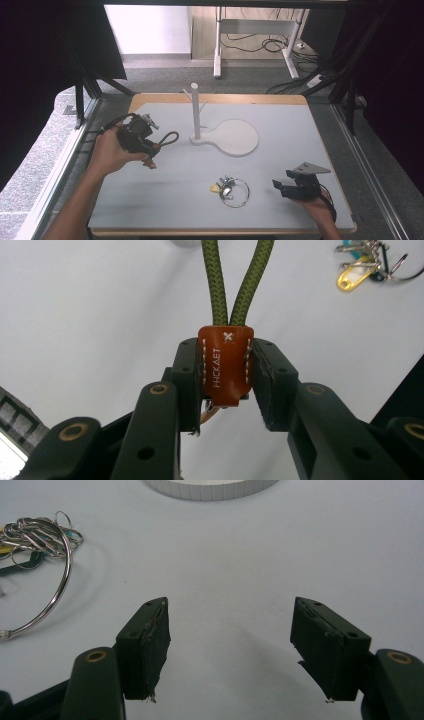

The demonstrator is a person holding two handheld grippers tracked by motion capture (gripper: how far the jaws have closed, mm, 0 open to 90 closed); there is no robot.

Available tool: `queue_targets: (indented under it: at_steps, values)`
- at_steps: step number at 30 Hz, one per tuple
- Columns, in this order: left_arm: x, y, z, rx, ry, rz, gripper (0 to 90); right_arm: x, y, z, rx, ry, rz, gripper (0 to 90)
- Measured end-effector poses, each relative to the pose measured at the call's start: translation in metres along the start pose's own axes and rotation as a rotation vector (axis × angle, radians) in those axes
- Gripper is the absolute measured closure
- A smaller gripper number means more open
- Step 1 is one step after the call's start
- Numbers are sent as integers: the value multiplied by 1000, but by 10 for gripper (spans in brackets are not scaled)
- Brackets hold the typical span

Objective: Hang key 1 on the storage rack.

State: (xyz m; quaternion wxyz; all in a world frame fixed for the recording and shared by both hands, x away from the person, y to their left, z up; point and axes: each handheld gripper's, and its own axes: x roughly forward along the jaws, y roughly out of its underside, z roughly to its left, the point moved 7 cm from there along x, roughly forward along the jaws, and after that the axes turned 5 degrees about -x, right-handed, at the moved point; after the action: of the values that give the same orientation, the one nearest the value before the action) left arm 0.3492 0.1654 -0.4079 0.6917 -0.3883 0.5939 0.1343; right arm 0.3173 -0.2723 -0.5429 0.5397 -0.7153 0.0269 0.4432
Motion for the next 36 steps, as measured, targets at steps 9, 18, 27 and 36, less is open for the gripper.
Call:
queue_targets:
  at_steps: [9, 18, 27, 36]
  values:
    - [-4, -13, -4, 25, 0, 4, 665, 2, 1, 0, -5, 2, 6, 320]
    - [-1, -15, -2, 24, 2, 12, 665, 4, 3, 1, -5, 2, 17, 319]
    - [3, -14, -2, 23, 1, 15, 665, 9, 6, 3, -23, 7, 43, 315]
    - [8, -11, 1, 17, 8, 16, 664, 18, 10, 10, -46, 3, 79, 307]
